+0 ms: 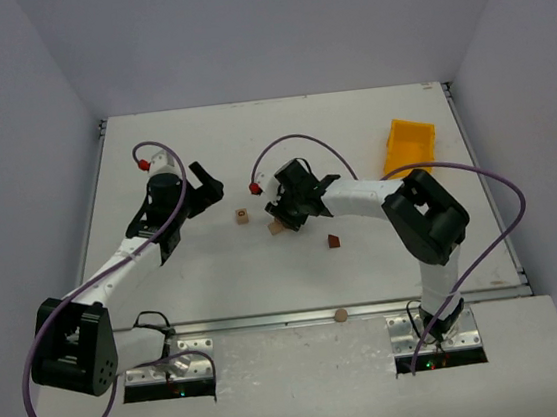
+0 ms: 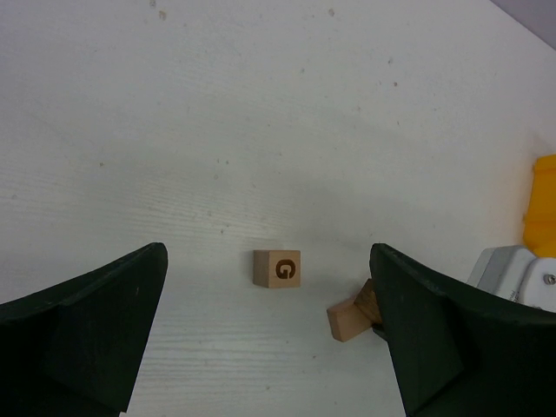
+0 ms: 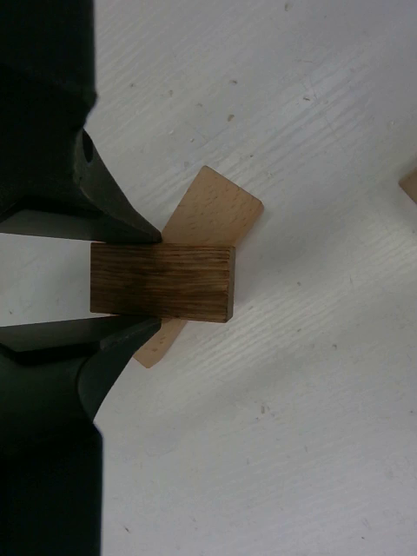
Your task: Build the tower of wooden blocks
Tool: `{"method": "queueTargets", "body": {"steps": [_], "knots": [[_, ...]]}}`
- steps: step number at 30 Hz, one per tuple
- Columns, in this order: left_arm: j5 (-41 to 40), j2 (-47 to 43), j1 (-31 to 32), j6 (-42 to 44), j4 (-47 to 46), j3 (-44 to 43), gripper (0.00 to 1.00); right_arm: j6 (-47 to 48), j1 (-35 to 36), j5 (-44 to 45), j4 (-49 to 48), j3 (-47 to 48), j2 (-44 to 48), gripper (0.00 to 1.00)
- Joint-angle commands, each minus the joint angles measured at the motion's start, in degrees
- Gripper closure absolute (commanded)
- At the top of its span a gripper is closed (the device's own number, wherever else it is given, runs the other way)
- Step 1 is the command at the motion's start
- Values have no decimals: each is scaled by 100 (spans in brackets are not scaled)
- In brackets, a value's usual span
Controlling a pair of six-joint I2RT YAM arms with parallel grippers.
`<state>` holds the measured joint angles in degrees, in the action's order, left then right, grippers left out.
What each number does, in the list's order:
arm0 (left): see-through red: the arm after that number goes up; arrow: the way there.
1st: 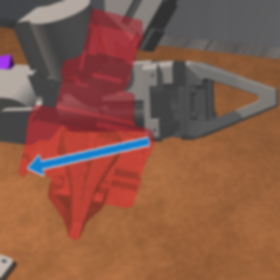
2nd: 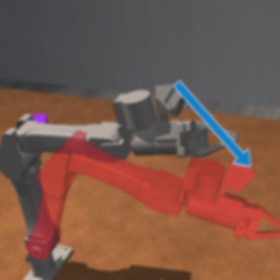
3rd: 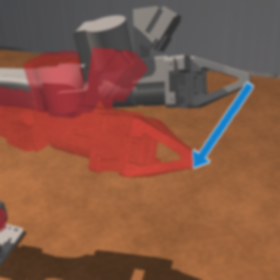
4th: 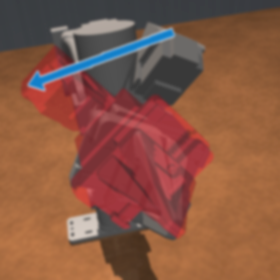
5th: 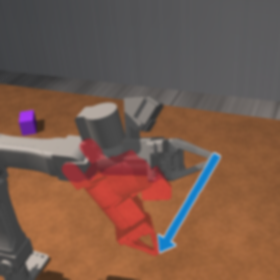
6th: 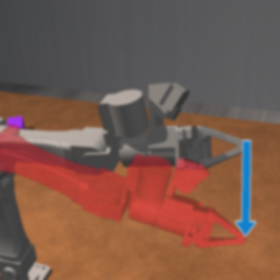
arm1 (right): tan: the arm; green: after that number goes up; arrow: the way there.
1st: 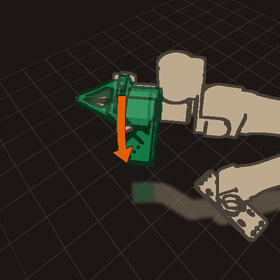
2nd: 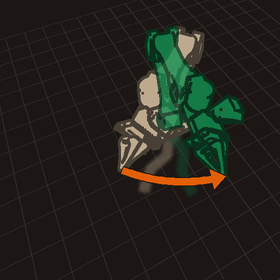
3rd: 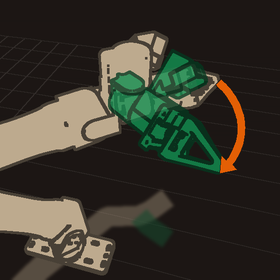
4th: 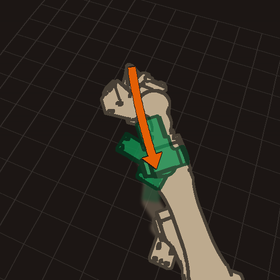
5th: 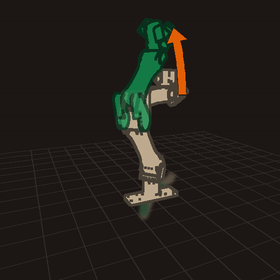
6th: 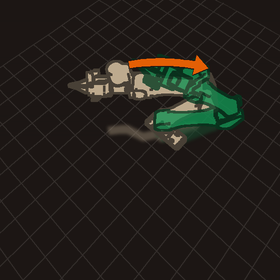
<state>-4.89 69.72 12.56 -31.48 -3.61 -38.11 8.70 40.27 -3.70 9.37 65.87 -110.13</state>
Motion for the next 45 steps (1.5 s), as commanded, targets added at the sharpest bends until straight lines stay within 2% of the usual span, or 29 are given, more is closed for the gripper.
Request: {"method": "queueTargets", "body": {"steps": [1,5,8,11,14,17,24,32,45], "knots": [[-12,24,-17,64,-246,-118,0,71,42,124,-224,146,131,79],[-30,16,-25,69,-219,-147,0,600,42,-249,-331,111,365,86],[-47,16,-25,81,-185,-161,0,1615,34,-887,-517,-120,652,89],[-100,16,-16,98,-141,-179,0,2449,16,-1167,-506,-162,859,91],[-132,23,-25,128,-156,-200,0,3324,-38,-1647,242,106,1012,91],[-136,25,-25,161,-158,-215,0,4634,-100,-1988,928,366,1037,89],[-241,29,-25,230,-4,-342,0,6067,-477,-2604,1872,828,798,90],[-364,196,-27,257,290,-575,0,6791,-599,-2794,2201,1058,352,87],[-531,623,-25,319,581,-919,0,6775,-757,-3049,2334,1562,-370,81]]}}
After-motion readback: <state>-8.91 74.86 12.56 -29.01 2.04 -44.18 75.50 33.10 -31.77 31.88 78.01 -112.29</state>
